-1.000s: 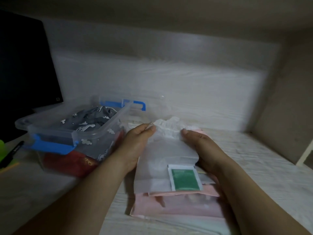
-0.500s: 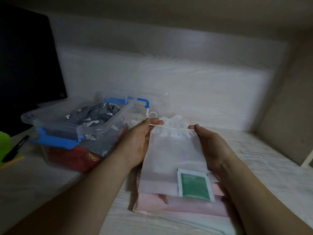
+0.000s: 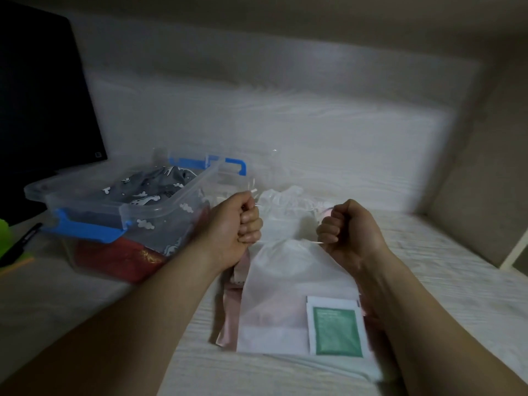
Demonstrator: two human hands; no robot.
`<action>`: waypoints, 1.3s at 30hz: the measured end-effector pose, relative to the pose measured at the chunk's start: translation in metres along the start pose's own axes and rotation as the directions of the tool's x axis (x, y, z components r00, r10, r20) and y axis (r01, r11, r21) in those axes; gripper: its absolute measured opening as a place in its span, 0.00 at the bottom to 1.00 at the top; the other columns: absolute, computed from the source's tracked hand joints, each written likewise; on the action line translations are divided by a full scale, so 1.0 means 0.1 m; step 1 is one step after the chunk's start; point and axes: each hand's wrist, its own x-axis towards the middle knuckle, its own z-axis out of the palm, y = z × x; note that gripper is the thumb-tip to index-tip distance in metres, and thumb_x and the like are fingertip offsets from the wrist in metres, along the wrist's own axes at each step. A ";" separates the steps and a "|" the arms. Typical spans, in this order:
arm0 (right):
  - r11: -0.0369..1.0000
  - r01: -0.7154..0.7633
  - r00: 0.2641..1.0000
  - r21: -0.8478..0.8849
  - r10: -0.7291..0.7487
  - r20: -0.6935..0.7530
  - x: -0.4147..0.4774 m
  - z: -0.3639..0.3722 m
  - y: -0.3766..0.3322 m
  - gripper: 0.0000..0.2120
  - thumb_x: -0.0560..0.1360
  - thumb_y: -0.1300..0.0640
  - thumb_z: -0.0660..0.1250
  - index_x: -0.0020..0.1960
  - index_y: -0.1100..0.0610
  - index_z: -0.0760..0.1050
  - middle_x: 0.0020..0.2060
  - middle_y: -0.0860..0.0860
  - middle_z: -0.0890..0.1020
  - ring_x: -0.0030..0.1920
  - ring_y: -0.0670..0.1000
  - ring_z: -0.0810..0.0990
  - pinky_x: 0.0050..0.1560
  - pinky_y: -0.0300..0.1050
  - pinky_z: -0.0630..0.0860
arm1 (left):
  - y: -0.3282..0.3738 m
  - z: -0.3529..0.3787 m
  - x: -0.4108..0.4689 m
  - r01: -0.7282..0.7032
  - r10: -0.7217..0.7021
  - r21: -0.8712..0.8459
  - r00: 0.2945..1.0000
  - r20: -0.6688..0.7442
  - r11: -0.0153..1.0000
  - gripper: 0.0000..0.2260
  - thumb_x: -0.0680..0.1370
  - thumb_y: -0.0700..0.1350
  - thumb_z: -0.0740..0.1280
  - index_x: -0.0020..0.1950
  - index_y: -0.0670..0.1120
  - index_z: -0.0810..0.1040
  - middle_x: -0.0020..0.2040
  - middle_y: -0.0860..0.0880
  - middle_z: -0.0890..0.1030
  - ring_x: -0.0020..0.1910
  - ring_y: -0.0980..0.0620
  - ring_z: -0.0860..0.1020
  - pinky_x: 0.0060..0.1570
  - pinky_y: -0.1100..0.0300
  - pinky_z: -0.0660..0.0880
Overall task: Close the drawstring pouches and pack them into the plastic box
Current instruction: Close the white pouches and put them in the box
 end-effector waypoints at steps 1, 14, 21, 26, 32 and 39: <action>0.997 0.040 0.999 -0.061 -0.040 0.002 -0.01 0.02 0.01 0.15 0.72 0.61 0.57 0.32 0.50 0.57 0.28 0.48 0.57 0.27 0.48 0.58 0.22 0.39 0.57 | 0.00 0.03 -0.02 -0.043 0.041 0.120 0.999 0.027 0.992 0.14 0.82 0.42 0.58 0.36 0.49 0.65 0.28 0.51 0.60 0.24 0.55 0.56 0.23 0.60 0.52; 0.666 0.483 0.858 -0.569 -0.232 0.458 -0.15 0.20 0.12 0.09 0.80 0.54 0.67 0.50 0.53 0.87 0.43 0.52 0.86 0.47 0.53 0.82 0.53 0.50 0.77 | -0.20 0.23 -0.06 -0.390 0.177 0.843 0.920 0.348 0.371 0.09 0.83 0.49 0.65 0.47 0.47 0.80 0.38 0.52 0.81 0.37 0.54 0.78 0.43 0.48 0.77; 0.589 0.309 0.946 -0.747 -0.108 0.306 -0.12 0.14 0.24 0.07 0.78 0.54 0.71 0.46 0.57 0.81 0.40 0.54 0.84 0.43 0.55 0.79 0.50 0.50 0.75 | -0.13 0.17 -0.07 -0.194 0.179 0.576 0.980 0.084 0.794 0.13 0.83 0.47 0.62 0.39 0.49 0.67 0.30 0.51 0.65 0.27 0.56 0.63 0.32 0.57 0.62; 0.447 0.339 0.939 -0.828 -0.110 0.325 -0.14 0.15 0.31 0.05 0.79 0.58 0.72 0.45 0.58 0.83 0.35 0.49 0.82 0.33 0.44 0.74 0.38 0.39 0.71 | -0.10 0.16 -0.10 -0.201 0.215 0.581 0.976 0.044 0.789 0.14 0.83 0.44 0.61 0.38 0.48 0.66 0.30 0.49 0.66 0.28 0.55 0.63 0.31 0.60 0.63; 0.154 0.170 0.958 -0.973 -0.256 0.127 -0.17 0.12 0.14 0.19 0.81 0.46 0.66 0.39 0.57 0.81 0.25 0.45 0.79 0.25 0.41 0.74 0.36 0.42 0.68 | -0.14 0.13 -0.07 -0.224 0.234 0.675 0.969 0.077 0.703 0.15 0.83 0.53 0.64 0.40 0.48 0.69 0.29 0.55 0.69 0.27 0.57 0.67 0.36 0.58 0.67; 0.128 0.098 0.995 -0.987 -0.028 0.095 -0.23 0.17 0.14 0.31 0.77 0.34 0.67 0.24 0.55 0.74 0.22 0.43 0.73 0.25 0.46 0.72 0.35 0.41 0.68 | -0.15 0.15 -0.06 -0.193 0.219 0.661 0.975 0.044 0.725 0.11 0.83 0.49 0.63 0.42 0.47 0.68 0.31 0.49 0.67 0.29 0.54 0.65 0.35 0.54 0.65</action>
